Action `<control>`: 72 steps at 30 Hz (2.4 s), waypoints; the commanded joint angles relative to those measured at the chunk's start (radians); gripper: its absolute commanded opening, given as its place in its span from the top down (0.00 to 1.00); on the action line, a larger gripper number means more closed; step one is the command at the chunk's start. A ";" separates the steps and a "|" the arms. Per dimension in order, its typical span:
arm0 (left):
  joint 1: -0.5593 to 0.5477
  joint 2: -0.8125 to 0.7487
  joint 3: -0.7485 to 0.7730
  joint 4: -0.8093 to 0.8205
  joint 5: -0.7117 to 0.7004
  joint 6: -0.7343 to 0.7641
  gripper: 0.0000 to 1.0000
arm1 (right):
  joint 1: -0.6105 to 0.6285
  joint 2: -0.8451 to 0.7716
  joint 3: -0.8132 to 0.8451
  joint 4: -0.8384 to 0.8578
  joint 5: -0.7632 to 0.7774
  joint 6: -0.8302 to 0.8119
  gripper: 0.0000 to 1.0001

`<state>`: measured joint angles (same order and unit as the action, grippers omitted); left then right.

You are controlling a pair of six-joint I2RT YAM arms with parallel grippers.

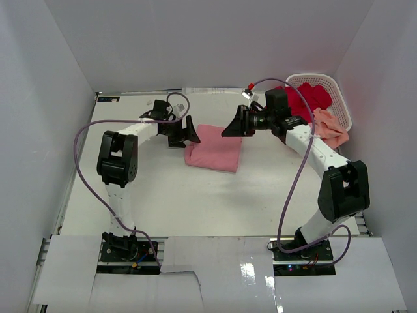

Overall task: Fold and stack the t-shirts
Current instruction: Smooth out wrinkles on the folded tshirt, then put the neatly folded tshirt into the corner of the board with the left arm

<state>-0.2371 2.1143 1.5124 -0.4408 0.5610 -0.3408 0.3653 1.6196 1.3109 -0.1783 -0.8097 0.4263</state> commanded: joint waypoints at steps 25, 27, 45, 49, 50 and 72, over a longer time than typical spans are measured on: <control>-0.025 0.220 0.009 -0.016 0.094 -0.006 0.53 | 0.003 -0.121 -0.093 0.007 0.015 -0.024 0.53; -0.025 0.220 0.009 -0.021 0.093 -0.006 0.65 | 0.003 -0.132 -0.096 0.007 0.017 -0.024 0.53; 0.275 0.248 0.435 -0.277 -0.282 0.115 1.00 | -0.002 -0.175 -0.067 -0.095 -0.005 -0.046 0.53; 0.303 0.314 0.579 -0.285 -0.475 0.198 1.00 | -0.002 -0.176 -0.029 -0.179 -0.011 -0.096 0.53; 0.305 0.349 0.607 -0.285 -0.545 0.215 1.00 | -0.002 -0.179 -0.027 -0.199 -0.014 -0.109 0.53; 0.374 0.518 0.747 -0.067 -0.865 0.576 1.00 | -0.002 -0.153 -0.094 -0.202 -0.106 -0.101 0.53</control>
<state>0.0925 2.5832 2.2562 -0.4629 -0.2993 0.1944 0.3649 1.4639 1.2274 -0.3878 -0.8867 0.3321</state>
